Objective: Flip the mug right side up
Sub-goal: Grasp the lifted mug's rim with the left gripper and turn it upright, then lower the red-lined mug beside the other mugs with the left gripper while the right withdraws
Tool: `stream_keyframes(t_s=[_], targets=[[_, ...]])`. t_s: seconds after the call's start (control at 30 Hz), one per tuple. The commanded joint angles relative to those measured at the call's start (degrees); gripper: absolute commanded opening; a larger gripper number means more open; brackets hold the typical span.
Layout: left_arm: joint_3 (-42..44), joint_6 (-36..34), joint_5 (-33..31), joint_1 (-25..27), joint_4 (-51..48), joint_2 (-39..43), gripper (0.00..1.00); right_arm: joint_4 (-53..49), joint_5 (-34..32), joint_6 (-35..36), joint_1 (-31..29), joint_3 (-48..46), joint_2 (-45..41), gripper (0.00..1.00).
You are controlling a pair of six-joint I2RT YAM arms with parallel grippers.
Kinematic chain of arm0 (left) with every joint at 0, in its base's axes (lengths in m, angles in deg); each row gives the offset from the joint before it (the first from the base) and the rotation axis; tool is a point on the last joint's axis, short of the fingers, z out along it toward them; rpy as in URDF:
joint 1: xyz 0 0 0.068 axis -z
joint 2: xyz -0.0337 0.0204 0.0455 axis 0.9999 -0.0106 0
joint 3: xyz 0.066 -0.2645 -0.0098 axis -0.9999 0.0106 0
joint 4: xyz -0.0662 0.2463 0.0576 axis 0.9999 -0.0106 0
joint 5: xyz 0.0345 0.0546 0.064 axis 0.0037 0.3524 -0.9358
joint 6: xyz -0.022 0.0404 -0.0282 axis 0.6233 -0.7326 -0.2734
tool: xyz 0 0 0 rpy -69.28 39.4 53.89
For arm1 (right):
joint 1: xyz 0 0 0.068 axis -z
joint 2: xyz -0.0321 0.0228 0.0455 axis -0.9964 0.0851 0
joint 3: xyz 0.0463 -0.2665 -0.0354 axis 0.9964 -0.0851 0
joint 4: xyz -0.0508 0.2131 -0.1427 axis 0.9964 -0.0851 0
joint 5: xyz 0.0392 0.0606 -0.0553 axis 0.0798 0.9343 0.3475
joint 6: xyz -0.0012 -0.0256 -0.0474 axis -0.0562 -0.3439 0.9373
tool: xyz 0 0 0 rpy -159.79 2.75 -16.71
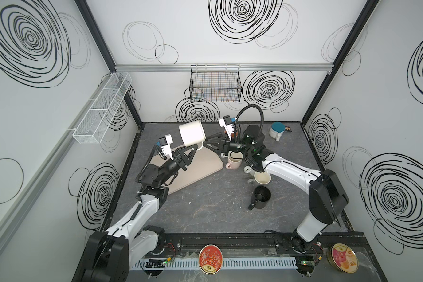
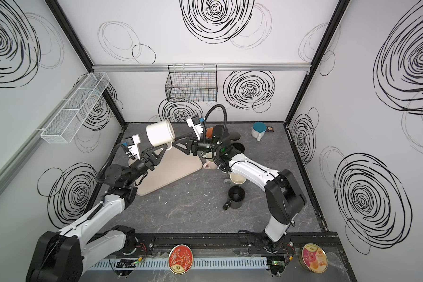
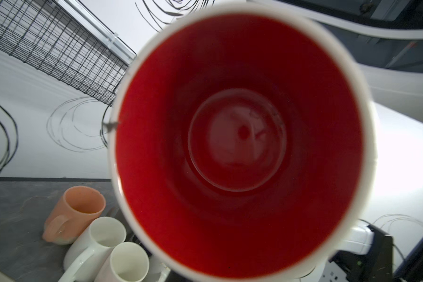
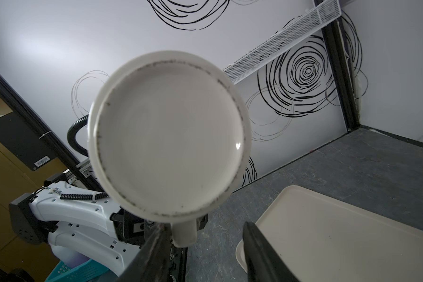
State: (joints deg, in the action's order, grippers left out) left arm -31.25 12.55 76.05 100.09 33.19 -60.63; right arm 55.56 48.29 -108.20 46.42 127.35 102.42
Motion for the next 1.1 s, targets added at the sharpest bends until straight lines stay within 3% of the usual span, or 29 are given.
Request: stream_keyframes(t_s=[0.0,0.13,0.23,0.5,0.87,1.07], targets=[[-6.33,-17.23,-2.31,2.52,-15.85,3.48,0.0,-9.74,-3.72,7.98,1.27,-0.58,-5.4,0.53],[-10.71,-30.66,-7.49,8.32,-32.88,3.36,0.0,-15.98,-8.26,12.07,2.93,-2.57,-9.28,0.54],[-12.76,-35.32,-10.88,11.59,-39.18,1.27,0.0,-20.45,-12.76,13.98,4.59,-3.88,-11.98,0.55],[-17.76,-44.4,-19.93,20.69,-49.63,-7.02,0.0,-31.65,-27.01,16.57,10.96,-7.18,-17.76,0.56],[-26.46,-52.96,-31.37,31.14,-60.14,-21.34,0.0,-38.96,-35.34,17.34,19.08,-11.19,-23.33,0.58],[-29.73,-55.33,-34.93,33.56,-64.18,-26.9,0.0,-41.89,-36.93,18.31,21.41,-12.39,-24.29,0.59]])
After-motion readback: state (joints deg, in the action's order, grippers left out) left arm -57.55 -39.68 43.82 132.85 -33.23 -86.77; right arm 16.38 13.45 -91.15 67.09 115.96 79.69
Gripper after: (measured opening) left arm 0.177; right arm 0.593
